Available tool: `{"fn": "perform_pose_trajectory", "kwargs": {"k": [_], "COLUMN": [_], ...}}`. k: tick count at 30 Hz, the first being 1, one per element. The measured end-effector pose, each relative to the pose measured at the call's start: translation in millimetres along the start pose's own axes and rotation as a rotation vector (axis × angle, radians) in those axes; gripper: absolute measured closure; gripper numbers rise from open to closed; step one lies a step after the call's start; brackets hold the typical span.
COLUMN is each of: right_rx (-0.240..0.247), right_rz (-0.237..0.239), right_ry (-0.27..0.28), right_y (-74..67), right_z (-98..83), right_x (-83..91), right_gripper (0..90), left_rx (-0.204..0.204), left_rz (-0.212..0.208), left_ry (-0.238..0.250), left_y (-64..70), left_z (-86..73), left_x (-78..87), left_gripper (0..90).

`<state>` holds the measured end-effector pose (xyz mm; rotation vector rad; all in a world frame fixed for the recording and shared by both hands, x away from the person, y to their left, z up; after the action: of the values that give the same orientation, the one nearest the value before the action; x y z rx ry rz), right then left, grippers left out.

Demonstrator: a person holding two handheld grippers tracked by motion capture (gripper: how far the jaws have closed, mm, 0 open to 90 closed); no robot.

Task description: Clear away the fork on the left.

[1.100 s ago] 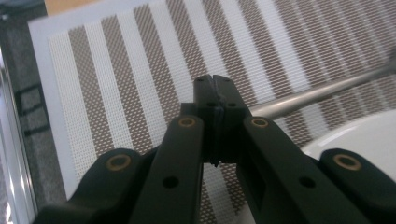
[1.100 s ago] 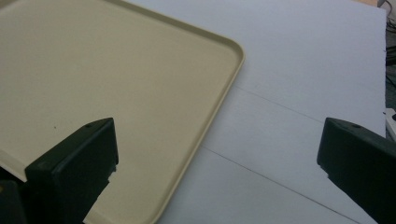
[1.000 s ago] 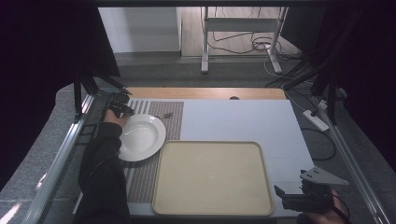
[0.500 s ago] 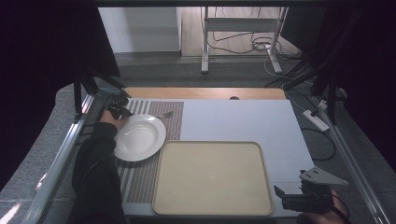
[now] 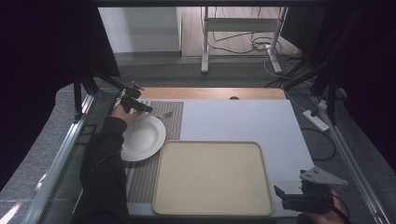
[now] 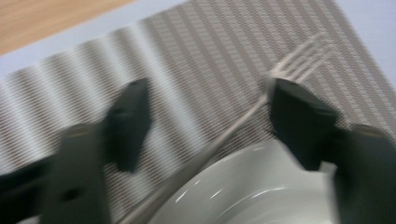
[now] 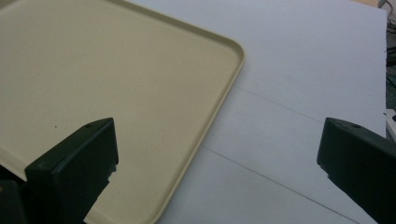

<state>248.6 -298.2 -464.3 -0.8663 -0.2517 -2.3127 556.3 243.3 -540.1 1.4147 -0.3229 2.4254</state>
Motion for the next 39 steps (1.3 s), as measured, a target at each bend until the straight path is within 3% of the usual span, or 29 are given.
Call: {"fn": "perform_pose_trajectory", "kwargs": {"k": [4,6,10,15,17,18,19,20,21,22,23,24,25,26,28,33,36,39], "right_rx": [0.000,0.000,-0.001,0.000,0.000,0.000,0.001,0.001,0.000,0.000,0.000,0.000,0.000,0.000,-0.001,-0.003,-0.005,-0.004], "right_rz": [0.002,0.001,0.002,0.004,0.004,0.004,0.004,0.004,0.003,0.003,0.003,0.003,0.003,0.003,0.003,0.005,0.005,0.005], "right_ry": [0.000,0.000,0.002,0.003,0.004,0.004,0.002,0.002,0.002,0.002,0.000,0.000,0.000,-0.001,-0.001,0.000,0.000,0.000], "right_y": [0.1,0.2,0.2,0.3,0.3,0.3,0.2,0.2,0.2,0.2,0.1,0.0,0.0,0.0,0.1,0.3,0.4,0.4], "right_z": [0.0,0.0,0.0,-0.3,-0.3,-0.3,-0.4,-0.4,-0.4,-0.4,-0.4,-0.4,-0.4,-0.4,-0.5,-0.6,-0.6,-0.6], "right_x": [0.0,0.1,0.3,0.6,0.6,0.6,0.7,0.7,0.5,0.5,0.4,0.4,0.4,0.3,0.3,0.4,0.4,0.5], "right_gripper": [0.0,0.0,0.0,0.0,0.0,0.0,0.0,0.0,0.0,0.0,0.0,0.0,0.0,0.0,0.0,0.0,0.0,0.0], "left_rx": [-0.026,-0.041,-0.068,-0.104,-0.082,-0.075,-0.072,-0.075,-0.071,-0.072,-0.077,-0.068,-0.069,-0.074,-0.074,-0.115,-0.149,-0.133], "left_rz": [0.007,-0.012,0.025,0.087,0.083,0.077,0.078,0.082,0.078,0.077,0.080,0.079,0.083,0.069,0.059,0.036,0.057,0.060], "left_ry": [-0.026,-0.060,-0.104,-0.136,-0.121,-0.109,-0.097,-0.093,-0.094,-0.096,-0.095,-0.092,-0.090,-0.083,-0.080,-0.054,-0.060,-0.059], "left_y": [14.1,23.7,35.3,32.8,27.8,23.7,21.4,19.3,14.8,12.0,7.6,4.5,2.2,-3.5,-6.2,-11.6,-12.1,-14.3], "left_z": [5.1,7.0,10.3,8.9,7.8,6.7,5.7,4.9,3.6,2.4,0.1,-1.3,-2.6,-6.5,-8.4,-13.5,-14.8,-16.8], "left_x": [-11.6,-19.9,-34.8,-41.5,-40.7,-38.7,-37.0,-35.4,-32.8,-31.0,-28.5,-27.1,-26.0,-23.7,-22.8,-20.8,-19.6,-18.8], "left_gripper": [3.2,0.0,0.0,1.6,4.0,6.7,17.3,17.3,29.0,29.0,43.4,49.7,49.7,63.8,72.4,77.3,84.1,84.2]}}
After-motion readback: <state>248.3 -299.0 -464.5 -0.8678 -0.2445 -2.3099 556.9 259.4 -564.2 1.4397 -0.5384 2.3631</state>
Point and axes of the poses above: each handheld gripper's, and its own axes: x roughly backward along the jaws, z roughly out of its top, y roughly to its right, the point moved 5 cm from there along -x, roughly forward along the jaws, and after that the axes turned 12 degrees about z, right-handed, at the moved point
